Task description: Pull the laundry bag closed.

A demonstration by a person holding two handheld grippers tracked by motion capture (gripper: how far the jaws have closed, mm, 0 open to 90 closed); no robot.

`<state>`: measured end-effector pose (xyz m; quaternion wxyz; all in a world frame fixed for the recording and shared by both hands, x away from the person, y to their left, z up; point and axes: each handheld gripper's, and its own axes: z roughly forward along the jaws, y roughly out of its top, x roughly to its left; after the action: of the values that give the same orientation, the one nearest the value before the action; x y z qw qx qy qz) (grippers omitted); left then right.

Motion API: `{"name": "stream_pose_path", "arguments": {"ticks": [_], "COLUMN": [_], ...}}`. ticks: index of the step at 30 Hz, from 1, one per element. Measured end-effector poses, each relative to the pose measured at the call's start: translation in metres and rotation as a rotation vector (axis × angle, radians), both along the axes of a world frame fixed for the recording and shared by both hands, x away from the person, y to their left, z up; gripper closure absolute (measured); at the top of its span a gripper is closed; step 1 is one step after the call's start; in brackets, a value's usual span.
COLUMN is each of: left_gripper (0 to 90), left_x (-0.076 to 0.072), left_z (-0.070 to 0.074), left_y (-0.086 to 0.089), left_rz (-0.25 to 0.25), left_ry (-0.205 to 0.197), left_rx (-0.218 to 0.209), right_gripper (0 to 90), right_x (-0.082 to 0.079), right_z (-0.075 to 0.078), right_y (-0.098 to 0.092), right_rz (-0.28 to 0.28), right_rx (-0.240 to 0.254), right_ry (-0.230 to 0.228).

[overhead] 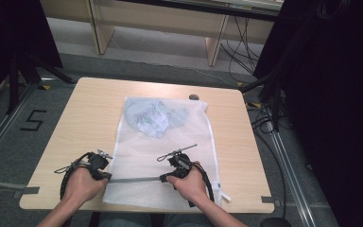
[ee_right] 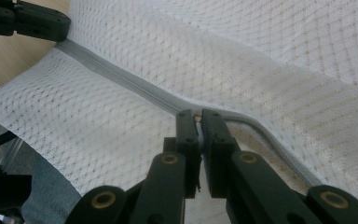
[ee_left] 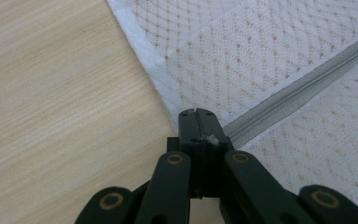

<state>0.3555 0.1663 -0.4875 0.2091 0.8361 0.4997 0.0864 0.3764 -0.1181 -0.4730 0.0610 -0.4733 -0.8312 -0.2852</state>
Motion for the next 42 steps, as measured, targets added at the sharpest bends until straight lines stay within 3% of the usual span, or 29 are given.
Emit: {"name": "stream_pose_path", "arguments": {"ticks": [8, 9, 14, 24, 29, 42], "left_gripper": [90.0, 90.0, 90.0, 90.0, 90.0, 90.0], "left_x": [0.0, 0.0, 0.0, 0.0, 0.0, 0.0], "left_z": [0.0, 0.0, 0.0, 0.0, 0.0, 0.0], "left_y": [0.0, 0.0, 0.0, 0.0, 0.0, 0.0], "left_rz": [0.001, 0.001, 0.0, 0.001, 0.001, 0.0], "left_ry": [0.001, 0.0, 0.0, 0.002, 0.003, 0.003], "left_rx": [0.0, 0.0, 0.001, -0.001, -0.002, -0.002], "right_gripper": [87.1, 87.1, 87.1, 87.1, 87.1, 87.1], "right_x": [0.001, -0.001, 0.0, 0.0, 0.002, 0.001], "right_z": [0.001, 0.003, 0.003, 0.004, 0.002, 0.001], "right_y": [-0.004, -0.004, -0.007, -0.011, -0.016, -0.022], "right_rz": [-0.006, -0.042, -0.029, -0.045, -0.02, -0.032], "right_rx": [-0.006, -0.012, -0.011, -0.009, -0.011, -0.015], "right_ry": [0.002, 0.04, 0.011, 0.02, -0.013, -0.002]}}
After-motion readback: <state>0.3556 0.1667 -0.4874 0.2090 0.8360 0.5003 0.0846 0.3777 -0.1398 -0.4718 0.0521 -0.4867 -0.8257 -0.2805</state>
